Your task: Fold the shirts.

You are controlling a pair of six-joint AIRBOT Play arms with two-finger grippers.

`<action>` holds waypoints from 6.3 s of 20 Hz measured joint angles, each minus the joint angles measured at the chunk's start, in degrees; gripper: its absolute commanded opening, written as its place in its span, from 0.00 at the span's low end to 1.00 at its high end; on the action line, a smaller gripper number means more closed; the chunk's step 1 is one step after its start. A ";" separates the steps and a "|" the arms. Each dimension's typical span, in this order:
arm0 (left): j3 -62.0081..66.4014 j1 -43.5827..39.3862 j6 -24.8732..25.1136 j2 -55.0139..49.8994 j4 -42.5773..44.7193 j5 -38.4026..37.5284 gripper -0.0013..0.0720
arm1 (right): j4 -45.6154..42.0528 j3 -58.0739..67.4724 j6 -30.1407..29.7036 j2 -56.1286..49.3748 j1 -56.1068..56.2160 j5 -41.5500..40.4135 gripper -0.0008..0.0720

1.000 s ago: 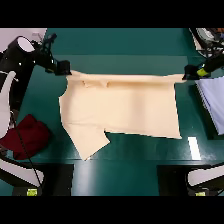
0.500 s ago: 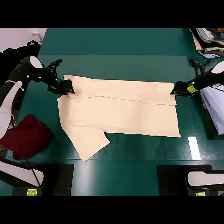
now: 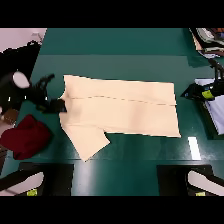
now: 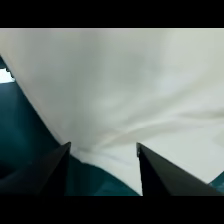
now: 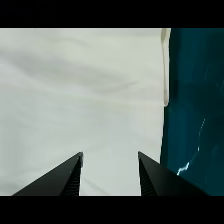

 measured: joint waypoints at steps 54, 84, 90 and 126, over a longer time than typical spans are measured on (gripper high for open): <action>-11.82 -0.04 -4.72 31.87 -12.98 -9.90 0.05 | -6.56 -18.47 -1.88 22.51 -6.27 13.79 0.03; 13.62 -5.49 3.85 -8.50 -14.69 13.90 0.07 | 8.61 10.45 -10.47 -25.40 -7.37 7.89 0.71; 13.73 -13.11 2.99 -9.60 -15.89 20.41 0.05 | 14.71 9.05 -13.18 -31.19 -4.76 8.39 0.13; 30.82 -8.55 -0.07 -10.56 -6.19 14.38 0.05 | 28.94 35.50 -9.60 -20.55 45.94 -7.30 0.04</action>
